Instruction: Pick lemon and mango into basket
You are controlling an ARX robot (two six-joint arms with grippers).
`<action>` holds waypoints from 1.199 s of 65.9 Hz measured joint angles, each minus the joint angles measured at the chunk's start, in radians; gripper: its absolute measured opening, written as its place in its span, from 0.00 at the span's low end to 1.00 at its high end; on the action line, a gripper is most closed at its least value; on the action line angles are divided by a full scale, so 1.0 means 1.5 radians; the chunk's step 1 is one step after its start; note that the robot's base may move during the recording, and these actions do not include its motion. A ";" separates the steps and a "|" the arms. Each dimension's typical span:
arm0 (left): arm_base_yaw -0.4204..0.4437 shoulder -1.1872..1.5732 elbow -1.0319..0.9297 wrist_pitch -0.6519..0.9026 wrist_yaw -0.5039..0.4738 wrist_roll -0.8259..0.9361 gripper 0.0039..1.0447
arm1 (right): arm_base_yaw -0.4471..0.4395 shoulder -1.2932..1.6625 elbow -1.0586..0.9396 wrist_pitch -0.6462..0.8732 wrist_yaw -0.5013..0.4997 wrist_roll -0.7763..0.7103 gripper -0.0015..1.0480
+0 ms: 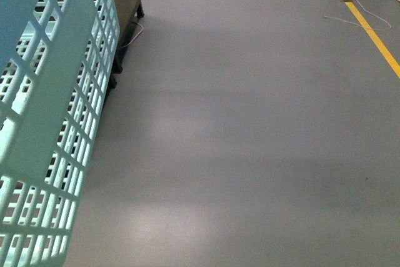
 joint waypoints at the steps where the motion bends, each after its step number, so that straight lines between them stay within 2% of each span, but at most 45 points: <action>1: 0.000 0.000 0.000 0.000 0.000 0.000 0.04 | 0.000 0.000 0.000 0.000 0.001 0.000 0.92; 79: -0.005 0.001 0.002 0.000 0.010 -0.009 0.04 | 0.000 0.001 0.000 0.000 0.002 0.000 0.92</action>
